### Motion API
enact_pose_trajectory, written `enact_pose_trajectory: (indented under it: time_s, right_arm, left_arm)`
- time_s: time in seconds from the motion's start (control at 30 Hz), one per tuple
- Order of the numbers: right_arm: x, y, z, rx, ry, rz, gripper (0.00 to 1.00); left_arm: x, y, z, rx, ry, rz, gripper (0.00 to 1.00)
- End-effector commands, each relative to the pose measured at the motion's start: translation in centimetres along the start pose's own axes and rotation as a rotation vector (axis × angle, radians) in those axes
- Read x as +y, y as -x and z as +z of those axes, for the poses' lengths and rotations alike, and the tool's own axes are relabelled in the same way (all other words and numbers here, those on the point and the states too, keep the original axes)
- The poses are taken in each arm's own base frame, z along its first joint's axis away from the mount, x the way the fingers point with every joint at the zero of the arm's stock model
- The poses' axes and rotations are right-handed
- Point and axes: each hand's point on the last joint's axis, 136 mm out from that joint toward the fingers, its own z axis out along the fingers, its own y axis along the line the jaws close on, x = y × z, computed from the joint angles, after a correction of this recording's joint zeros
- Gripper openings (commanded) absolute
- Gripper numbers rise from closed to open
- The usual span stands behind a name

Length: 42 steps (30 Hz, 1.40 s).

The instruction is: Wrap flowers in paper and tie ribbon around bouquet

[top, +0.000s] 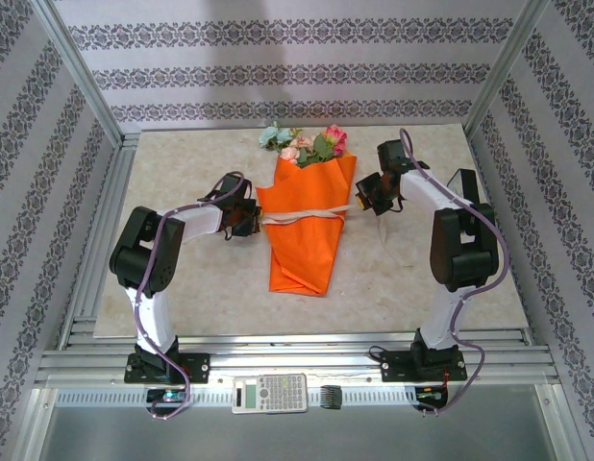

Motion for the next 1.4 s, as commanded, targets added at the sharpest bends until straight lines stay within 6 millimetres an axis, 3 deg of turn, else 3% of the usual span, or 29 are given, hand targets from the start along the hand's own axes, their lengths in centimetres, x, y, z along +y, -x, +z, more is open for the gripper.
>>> enact_pose_trajectory:
  time_s: [0.0,0.07,0.2,0.43,0.63,0.83,0.93,1.13,1.37]
  right_arm:
    - [0.4,-0.3,-0.4,0.000,0.016,-0.021,0.00]
    - [0.2,0.0,-0.7,-0.008,0.017,-0.025,0.00]
    - [-0.8,1.1,-1.6,-0.033,0.005,-0.037,0.00]
    - [-3.6,3.8,-2.9,-0.065,-0.006,-0.018,0.00]
    - [-7.3,7.9,-4.4,-0.114,-0.041,0.044,0.00]
    - [-9.6,10.6,-5.6,-0.155,-0.061,0.098,0.00]
    - [-9.2,11.4,-6.0,-0.161,-0.042,0.097,0.00]
    - [-8.2,12.0,-7.3,-0.207,-0.040,0.074,0.00]
    - [-7.1,12.1,-9.1,-0.259,-0.013,0.041,0.00]
  left_arm:
    - [-1.0,0.2,-0.5,-0.011,-0.057,-0.039,0.05]
    - [-1.2,0.4,-1.1,-0.012,-0.061,-0.026,0.00]
    - [-2.3,1.2,-2.8,-0.022,-0.079,0.016,0.00]
    - [-3.5,4.8,-4.6,-0.038,-0.144,-0.004,0.00]
    - [-2.8,8.5,-6.0,-0.068,-0.169,-0.059,0.00]
    - [-1.8,11.7,-7.6,-0.117,-0.176,-0.103,0.00]
    - [-1.9,13.3,-8.6,-0.137,-0.193,-0.113,0.00]
    - [-2.2,14.6,-9.0,-0.135,-0.209,-0.135,0.00]
    - [-2.3,17.4,-11.3,-0.174,-0.250,-0.154,0.00]
